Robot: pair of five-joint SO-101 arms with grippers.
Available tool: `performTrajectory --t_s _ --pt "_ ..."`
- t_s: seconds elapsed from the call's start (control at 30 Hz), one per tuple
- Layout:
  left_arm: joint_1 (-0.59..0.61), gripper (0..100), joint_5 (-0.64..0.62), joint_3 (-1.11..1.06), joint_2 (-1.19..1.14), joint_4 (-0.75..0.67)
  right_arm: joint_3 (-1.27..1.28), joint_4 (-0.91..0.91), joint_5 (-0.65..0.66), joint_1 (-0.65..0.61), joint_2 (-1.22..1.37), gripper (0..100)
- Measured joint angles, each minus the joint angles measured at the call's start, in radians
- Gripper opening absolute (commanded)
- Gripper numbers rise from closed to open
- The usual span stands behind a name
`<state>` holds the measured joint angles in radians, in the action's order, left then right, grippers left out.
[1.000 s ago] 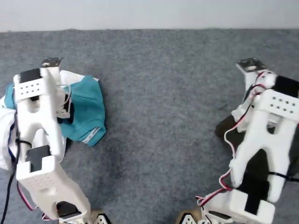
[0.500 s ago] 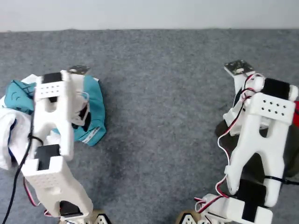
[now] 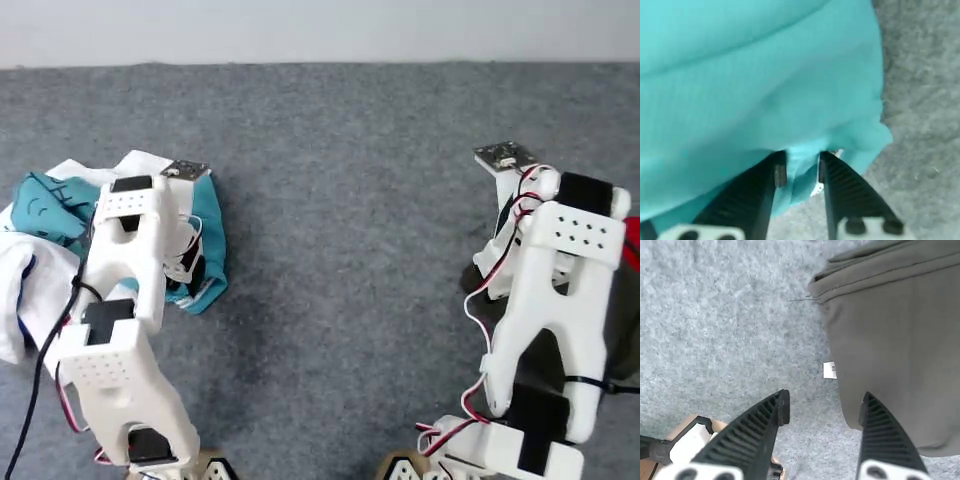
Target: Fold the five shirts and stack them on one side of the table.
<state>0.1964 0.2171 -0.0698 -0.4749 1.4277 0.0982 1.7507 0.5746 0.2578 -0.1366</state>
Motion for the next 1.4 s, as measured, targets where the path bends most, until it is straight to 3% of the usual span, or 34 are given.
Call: performTrajectory --t_s 0.13,0.3,0.43,0.6,0.73,1.07,1.3,1.4 --pt "0.000 11 -0.037 0.048 -0.046 0.003 0.003 0.000 0.000 0.000 0.000 23.4" --pt "-0.009 1 -0.035 0.109 -0.078 0.046 0.003 0.000 0.000 0.000 0.000 23.4" --pt "-0.011 1 0.002 0.195 -0.086 0.104 0.003 0.000 0.000 0.000 0.000 23.4" --pt "-0.023 1 0.015 0.445 -0.087 0.279 0.003 0.003 0.000 0.000 0.000 23.4" --pt "-0.084 1 0.015 0.528 -0.048 0.298 0.003 0.003 0.000 0.000 0.000 23.4" --pt "-0.396 1 0.029 0.505 0.353 0.304 0.006 0.003 0.000 0.000 0.000 23.4" --pt "-0.554 1 0.064 0.528 0.684 0.308 0.006 0.003 0.000 0.000 0.000 23.4" --pt "-0.552 2 0.092 0.522 0.793 0.310 0.006 0.003 0.000 0.000 0.000 23.4"
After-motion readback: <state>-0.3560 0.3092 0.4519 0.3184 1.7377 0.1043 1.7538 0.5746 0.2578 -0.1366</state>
